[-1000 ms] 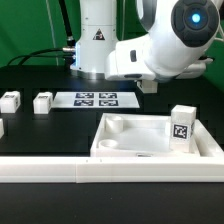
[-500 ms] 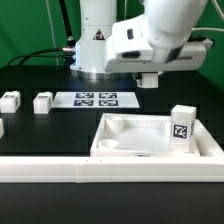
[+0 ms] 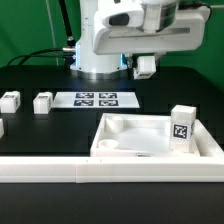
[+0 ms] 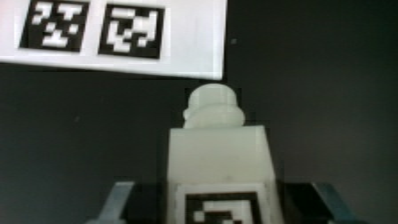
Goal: Assemble square table
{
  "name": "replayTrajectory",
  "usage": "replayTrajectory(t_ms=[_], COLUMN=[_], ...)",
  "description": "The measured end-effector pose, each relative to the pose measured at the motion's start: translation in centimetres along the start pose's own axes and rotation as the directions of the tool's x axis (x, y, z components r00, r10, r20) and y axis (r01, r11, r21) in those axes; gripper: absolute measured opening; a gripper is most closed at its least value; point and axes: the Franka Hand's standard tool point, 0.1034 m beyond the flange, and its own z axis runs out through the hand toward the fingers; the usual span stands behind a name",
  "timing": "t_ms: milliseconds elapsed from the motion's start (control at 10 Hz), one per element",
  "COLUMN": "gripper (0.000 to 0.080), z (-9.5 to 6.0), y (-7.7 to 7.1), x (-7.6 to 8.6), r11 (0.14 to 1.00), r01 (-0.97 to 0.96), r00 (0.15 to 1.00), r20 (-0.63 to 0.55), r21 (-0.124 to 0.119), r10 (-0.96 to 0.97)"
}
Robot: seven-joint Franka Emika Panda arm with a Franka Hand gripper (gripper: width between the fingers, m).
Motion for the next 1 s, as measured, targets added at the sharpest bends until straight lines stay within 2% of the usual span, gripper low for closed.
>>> replayTrajectory(t_ms=[200,400,600,800,1000], gripper=[0.0288,0.0288,0.0288,0.0288,0.0288], z=[0.2,-0.3,-1.7,-1.6,-1.9], y=[0.0,0.5,1.8,2.0,2.7], x=[0.1,0.9,2.4,2.9,3.2], r11=[1.000,1.000,0.999,0.998,0.998], r01=[0.004,0.015,0.039,0.035,0.018], r00=[0.987,0.946,0.889,0.838,0.745], r20=[-0.161,-0.323,-0.456,-0.543,-0.665], r21=[-0.003,-0.012,-0.029,-0.046,-0.068], r10=[-0.004,-0.018,-0.048,-0.055,-0.059])
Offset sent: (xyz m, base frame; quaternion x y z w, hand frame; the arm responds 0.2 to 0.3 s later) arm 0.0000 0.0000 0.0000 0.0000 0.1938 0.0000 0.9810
